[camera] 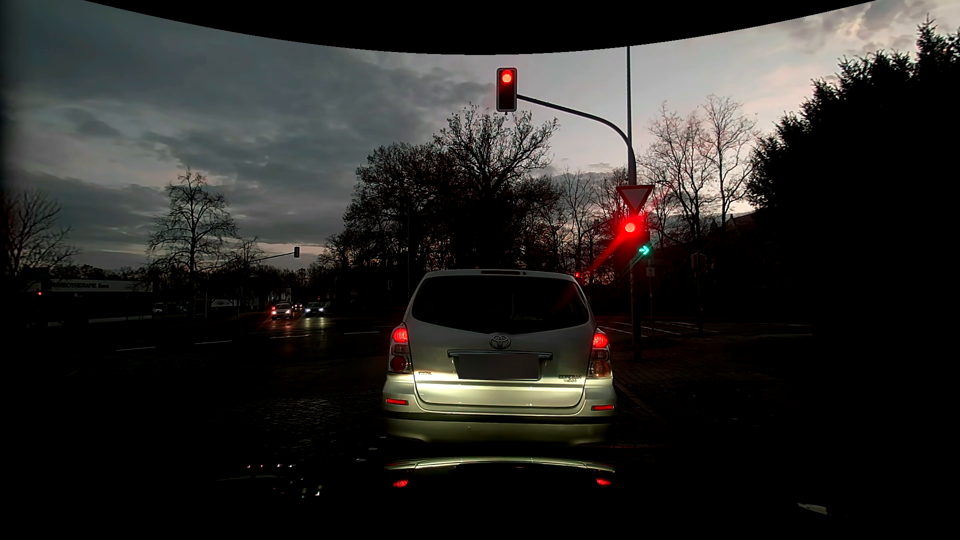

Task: Follow the waypoints while adhering to traffic rules and regulations

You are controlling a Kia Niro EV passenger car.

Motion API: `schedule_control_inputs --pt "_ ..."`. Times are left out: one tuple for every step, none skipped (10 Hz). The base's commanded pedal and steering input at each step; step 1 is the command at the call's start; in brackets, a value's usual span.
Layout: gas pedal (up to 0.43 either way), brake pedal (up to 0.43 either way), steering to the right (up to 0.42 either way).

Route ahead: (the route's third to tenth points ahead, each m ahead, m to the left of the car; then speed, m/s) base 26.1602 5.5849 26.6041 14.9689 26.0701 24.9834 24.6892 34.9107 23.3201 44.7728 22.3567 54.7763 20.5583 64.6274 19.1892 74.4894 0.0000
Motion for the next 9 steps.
schedule_control_inputs --pt "0.000 0.341 -0.001" --pt "0.000 0.341 -0.001" --pt "0.000 0.341 -0.001" --pt "0.000 0.341 0.000" --pt "0.000 0.341 0.000" --pt "0.000 0.341 -0.001" --pt "0.000 0.341 -0.001" --pt "0.000 0.341 -0.001" --pt "0.000 0.341 -0.001"
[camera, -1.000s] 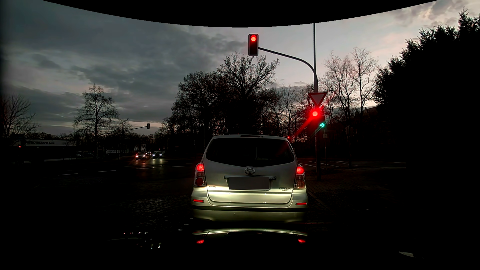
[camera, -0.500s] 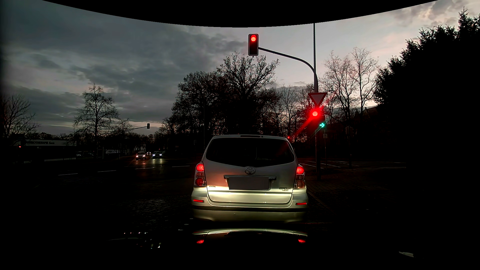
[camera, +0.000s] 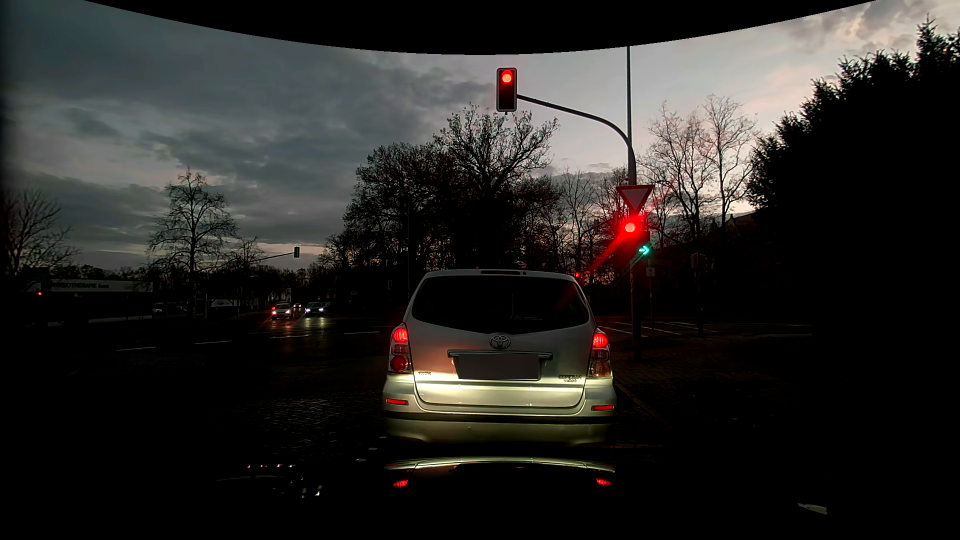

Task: Follow the waypoints while adhering to traffic rules and regulations

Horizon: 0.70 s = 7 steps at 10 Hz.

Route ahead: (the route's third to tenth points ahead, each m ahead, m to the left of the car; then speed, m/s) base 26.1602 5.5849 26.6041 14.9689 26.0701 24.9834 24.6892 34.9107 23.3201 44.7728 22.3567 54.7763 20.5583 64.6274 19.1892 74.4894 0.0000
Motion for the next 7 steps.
schedule_control_inputs --pt "0.000 0.341 -0.001" --pt "0.000 0.341 -0.001" --pt "0.000 0.341 -0.001" --pt "0.000 0.341 -0.001" --pt "0.000 0.341 0.000" --pt "0.000 0.341 -0.001" --pt "0.000 0.341 -0.001"
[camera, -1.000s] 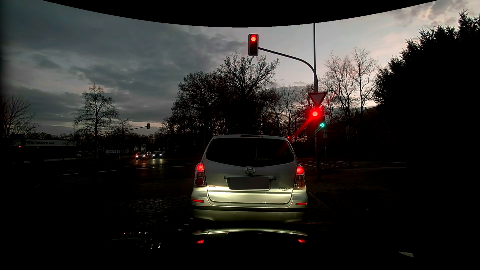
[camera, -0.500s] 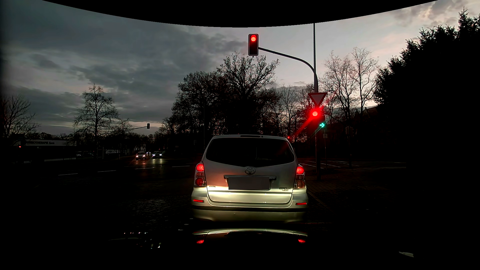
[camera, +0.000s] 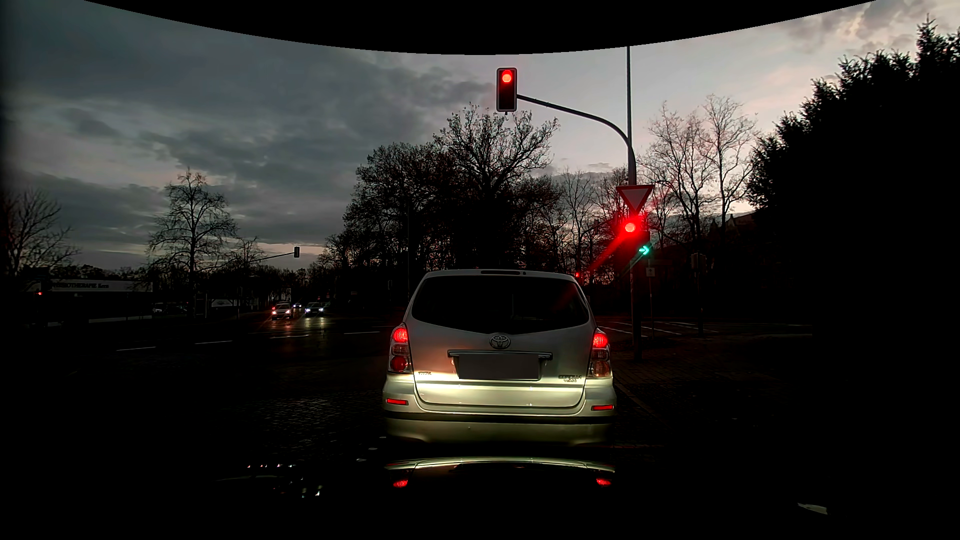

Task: Follow the waypoints while adhering to traffic rules and regulations

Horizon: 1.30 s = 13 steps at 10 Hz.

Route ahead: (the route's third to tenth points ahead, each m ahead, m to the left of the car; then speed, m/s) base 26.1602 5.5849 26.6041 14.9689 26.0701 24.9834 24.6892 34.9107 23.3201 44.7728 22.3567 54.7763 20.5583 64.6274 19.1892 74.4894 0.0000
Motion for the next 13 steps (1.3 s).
schedule_control_inputs --pt "0.000 0.341 -0.001" --pt "0.000 0.341 -0.001" --pt "0.000 0.341 -0.001" --pt "0.000 0.341 -0.001" --pt "0.000 0.341 -0.001" --pt "0.000 0.341 -0.001" --pt "0.000 0.341 0.000" --pt "0.000 0.341 -0.001" --pt "0.000 0.341 -0.001" --pt "0.000 0.341 0.000" --pt "0.000 0.341 -0.001" --pt "0.000 0.341 0.000" --pt "0.000 0.341 0.000"
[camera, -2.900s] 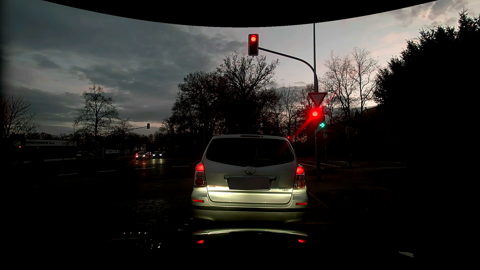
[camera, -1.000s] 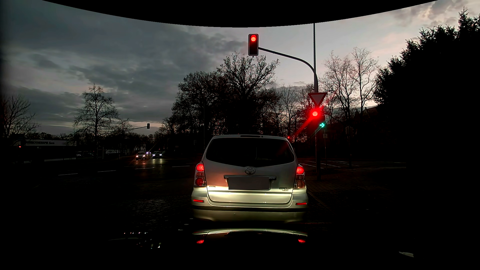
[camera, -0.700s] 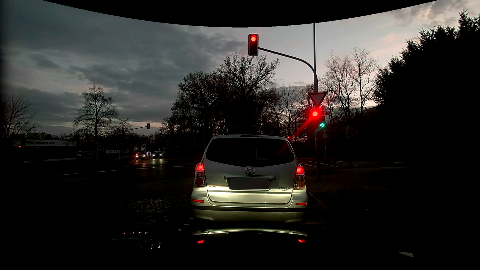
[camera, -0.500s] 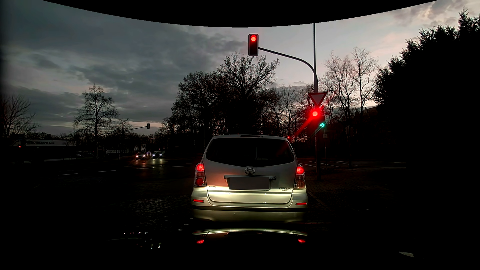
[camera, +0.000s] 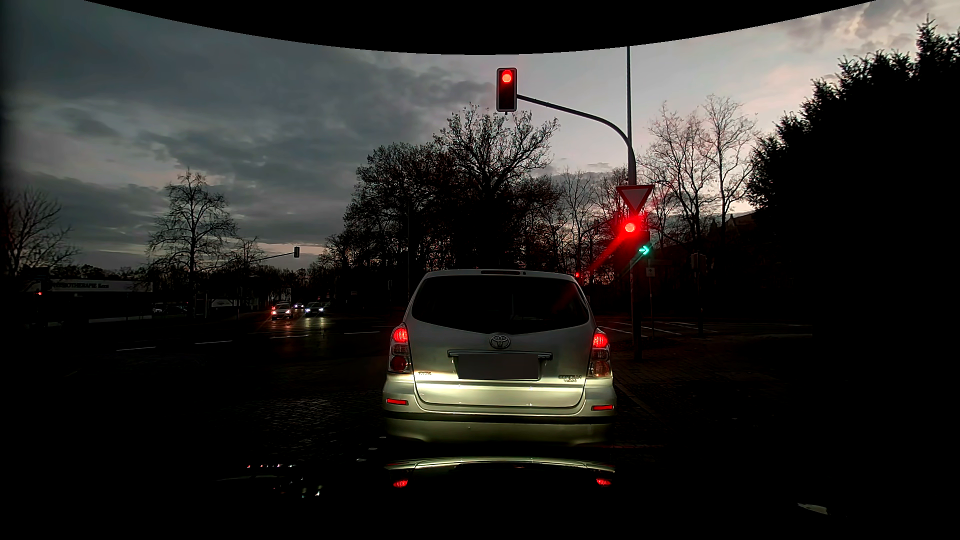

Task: Follow the waypoints while adhering to traffic rules and regulations

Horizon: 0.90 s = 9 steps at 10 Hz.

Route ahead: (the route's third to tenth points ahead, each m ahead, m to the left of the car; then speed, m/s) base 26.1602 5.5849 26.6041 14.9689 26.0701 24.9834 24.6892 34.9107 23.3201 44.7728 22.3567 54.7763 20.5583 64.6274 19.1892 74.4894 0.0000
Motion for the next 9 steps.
schedule_control_inputs --pt "0.000 0.341 0.000" --pt "0.000 0.341 -0.001" --pt "0.000 0.341 -0.001" --pt "0.000 0.341 -0.001" --pt "0.000 0.341 0.000" --pt "0.000 0.341 -0.001" --pt "0.000 0.341 -0.001" --pt "0.000 0.341 -0.001" --pt "0.000 0.341 -0.001"
